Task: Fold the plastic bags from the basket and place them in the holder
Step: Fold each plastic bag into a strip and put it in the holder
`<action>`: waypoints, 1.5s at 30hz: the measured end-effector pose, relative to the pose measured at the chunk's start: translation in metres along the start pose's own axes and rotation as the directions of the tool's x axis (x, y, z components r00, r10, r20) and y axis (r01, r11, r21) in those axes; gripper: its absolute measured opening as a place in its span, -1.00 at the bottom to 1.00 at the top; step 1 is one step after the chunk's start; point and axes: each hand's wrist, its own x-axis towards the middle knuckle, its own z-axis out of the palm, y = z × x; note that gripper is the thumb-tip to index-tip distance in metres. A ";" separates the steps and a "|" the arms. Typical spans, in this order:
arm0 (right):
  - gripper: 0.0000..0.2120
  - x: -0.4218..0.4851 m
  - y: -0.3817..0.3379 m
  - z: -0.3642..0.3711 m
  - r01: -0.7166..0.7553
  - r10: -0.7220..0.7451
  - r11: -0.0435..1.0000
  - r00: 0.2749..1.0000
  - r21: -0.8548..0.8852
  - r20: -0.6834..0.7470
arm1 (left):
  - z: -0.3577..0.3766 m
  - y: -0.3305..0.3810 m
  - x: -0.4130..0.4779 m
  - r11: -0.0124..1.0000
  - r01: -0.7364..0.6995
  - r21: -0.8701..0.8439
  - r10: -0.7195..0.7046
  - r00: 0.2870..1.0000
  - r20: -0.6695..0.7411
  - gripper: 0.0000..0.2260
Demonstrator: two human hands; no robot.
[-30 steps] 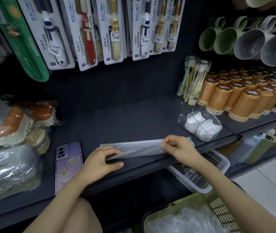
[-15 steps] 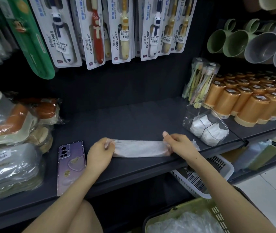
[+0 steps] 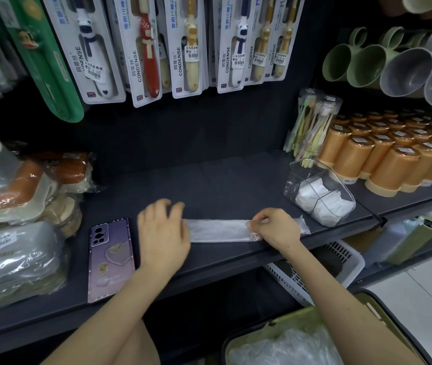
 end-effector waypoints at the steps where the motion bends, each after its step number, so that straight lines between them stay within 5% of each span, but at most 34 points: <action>1: -0.91 0.000 0.000 0.000 0.004 -0.004 1.000 1.000 -0.007 0.003 | 0.004 0.005 -0.001 0.996 -0.085 -0.020 0.085 0.995 0.046 -0.62; 5: -0.87 0.001 -0.002 0.000 0.015 -0.015 0.999 1.000 -0.041 0.009 | 0.017 0.029 -0.003 0.999 -0.018 -0.032 0.031 0.887 0.460 -0.53; 7: -0.85 0.001 -0.002 0.000 0.018 -0.018 0.999 1.000 -0.045 0.009 | 0.023 0.034 -0.007 0.998 0.015 0.057 -0.044 0.838 0.544 -0.51; 18: -0.86 0.000 0.000 0.001 0.018 -0.018 1.000 1.000 -0.011 0.011 | 0.025 0.031 -0.011 0.988 0.100 0.114 -0.146 0.838 0.526 -0.37; 22: -0.88 0.004 0.006 -0.004 0.033 -0.043 0.981 0.998 0.192 0.048 | 0.023 0.031 -0.012 0.988 0.106 0.116 -0.151 0.840 0.522 -0.36; 24: -0.88 -0.001 0.006 -0.007 0.071 -0.052 0.965 0.995 0.254 -0.081 | 0.023 0.031 -0.013 0.988 0.108 0.112 -0.151 0.841 0.520 -0.36; 25: -0.86 -0.005 0.004 -0.006 0.132 -0.098 0.981 0.969 0.141 -0.226 | 0.023 0.031 -0.013 0.988 0.108 0.111 -0.151 0.840 0.521 -0.36; 27: -0.77 -0.013 0.000 0.003 0.344 -0.405 0.914 0.806 -0.215 -0.431 | 0.023 0.032 -0.012 0.988 0.108 0.111 -0.150 0.840 0.522 -0.37; 29: -0.67 -0.021 -0.006 0.024 0.521 -0.657 0.742 0.690 -0.422 -0.304 | 0.023 0.032 -0.012 0.989 0.105 0.108 -0.147 0.842 0.520 -0.37; 30: -0.63 -0.022 -0.005 0.036 0.567 -0.703 0.675 0.688 -0.473 -0.179 | 0.023 0.032 -0.012 0.989 0.107 0.105 -0.146 0.842 0.519 -0.37; 34: -0.32 -0.027 0.000 0.043 0.555 -0.515 0.707 0.829 -0.438 0.217 | 0.025 0.030 -0.013 0.989 0.117 0.090 -0.146 0.847 0.511 -0.36; 40: -0.12 -0.014 0.062 -0.011 0.292 -0.251 0.760 0.956 -0.580 0.152 | 0.027 0.030 -0.012 0.989 0.103 0.109 -0.145 0.849 0.508 -0.37; 45: -0.03 -0.018 0.029 -0.004 0.332 -0.341 0.752 0.935 -0.570 0.095 | 0.027 0.031 -0.012 0.988 0.101 0.119 -0.148 0.851 0.503 -0.37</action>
